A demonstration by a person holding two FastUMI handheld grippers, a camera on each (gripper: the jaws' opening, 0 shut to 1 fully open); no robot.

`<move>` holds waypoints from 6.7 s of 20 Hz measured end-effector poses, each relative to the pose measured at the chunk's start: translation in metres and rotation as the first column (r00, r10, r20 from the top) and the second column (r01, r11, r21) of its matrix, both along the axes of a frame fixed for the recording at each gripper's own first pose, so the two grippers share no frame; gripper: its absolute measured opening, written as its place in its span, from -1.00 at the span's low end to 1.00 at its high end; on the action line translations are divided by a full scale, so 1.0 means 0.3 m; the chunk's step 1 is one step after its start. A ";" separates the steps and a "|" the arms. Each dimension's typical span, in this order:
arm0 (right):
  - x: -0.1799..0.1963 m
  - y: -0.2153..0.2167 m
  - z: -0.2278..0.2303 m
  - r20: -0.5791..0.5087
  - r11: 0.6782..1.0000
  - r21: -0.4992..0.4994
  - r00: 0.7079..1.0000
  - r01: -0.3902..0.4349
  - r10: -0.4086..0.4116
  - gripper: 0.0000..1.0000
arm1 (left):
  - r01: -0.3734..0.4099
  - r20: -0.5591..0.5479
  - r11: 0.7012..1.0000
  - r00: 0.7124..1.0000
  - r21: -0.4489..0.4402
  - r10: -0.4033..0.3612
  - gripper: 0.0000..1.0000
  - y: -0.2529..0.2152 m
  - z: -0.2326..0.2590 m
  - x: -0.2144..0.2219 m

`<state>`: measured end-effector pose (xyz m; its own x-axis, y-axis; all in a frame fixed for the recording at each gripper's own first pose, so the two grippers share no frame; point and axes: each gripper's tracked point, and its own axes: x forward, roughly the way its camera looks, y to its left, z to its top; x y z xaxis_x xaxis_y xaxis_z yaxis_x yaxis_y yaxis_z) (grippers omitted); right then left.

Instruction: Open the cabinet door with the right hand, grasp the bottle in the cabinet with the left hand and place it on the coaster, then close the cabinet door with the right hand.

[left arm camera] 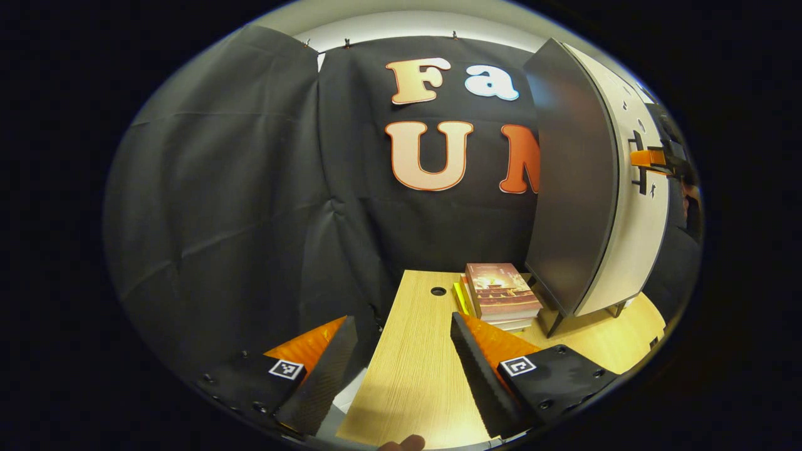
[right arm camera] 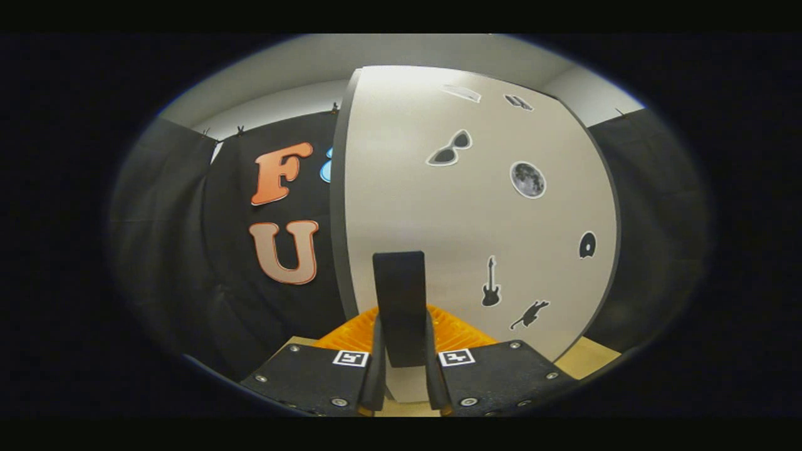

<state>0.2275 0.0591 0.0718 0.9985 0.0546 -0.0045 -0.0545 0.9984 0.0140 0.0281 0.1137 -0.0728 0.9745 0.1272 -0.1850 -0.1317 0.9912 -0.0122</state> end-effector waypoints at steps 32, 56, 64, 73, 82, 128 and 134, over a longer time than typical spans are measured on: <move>-0.800 -1.144 0.007 0.028 0.991 0.091 0.995 0.094 -0.097 -0.89 | 0.162 -0.011 0.984 0.987 0.075 -0.162 0.94 -0.987 0.020 -0.311; -1.120 -0.987 0.073 0.106 0.991 0.059 0.986 0.124 -0.129 -0.78 | 0.376 0.222 0.919 0.892 0.117 -0.393 0.94 -1.633 0.455 0.338; -1.025 -0.795 -0.023 0.047 0.995 0.090 0.998 0.048 -0.052 -0.78 | 0.393 0.254 0.914 0.878 0.101 -0.406 0.97 -1.788 0.523 0.680; -0.881 -0.761 -0.105 -0.041 0.994 0.087 0.997 0.071 -0.068 -0.86 | 0.411 0.233 0.908 0.877 0.089 -0.420 0.94 -1.882 0.501 0.917; -0.910 -0.785 -0.158 -0.080 0.990 0.119 0.994 0.080 -0.071 -0.84 | 0.397 0.275 0.914 0.872 0.083 -0.404 0.72 -1.852 0.560 0.820; -1.202 -0.710 -0.748 -0.494 0.973 0.226 0.855 -0.050 0.158 -0.78 | 0.110 0.028 0.986 0.993 0.122 -0.115 0.78 -1.106 -0.708 -0.070; -1.209 -0.719 -0.712 -0.461 0.968 0.245 0.871 -0.059 0.170 -0.79 | 0.080 0.056 0.989 0.995 0.125 -0.087 0.82 -1.077 -0.623 -0.091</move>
<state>-0.1353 -0.1565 -0.1419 0.8640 0.2233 -0.4512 -0.0993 0.9543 0.2820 0.0009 -0.2094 -0.2597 0.9916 0.0628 -0.1130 -0.0510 0.9932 0.1045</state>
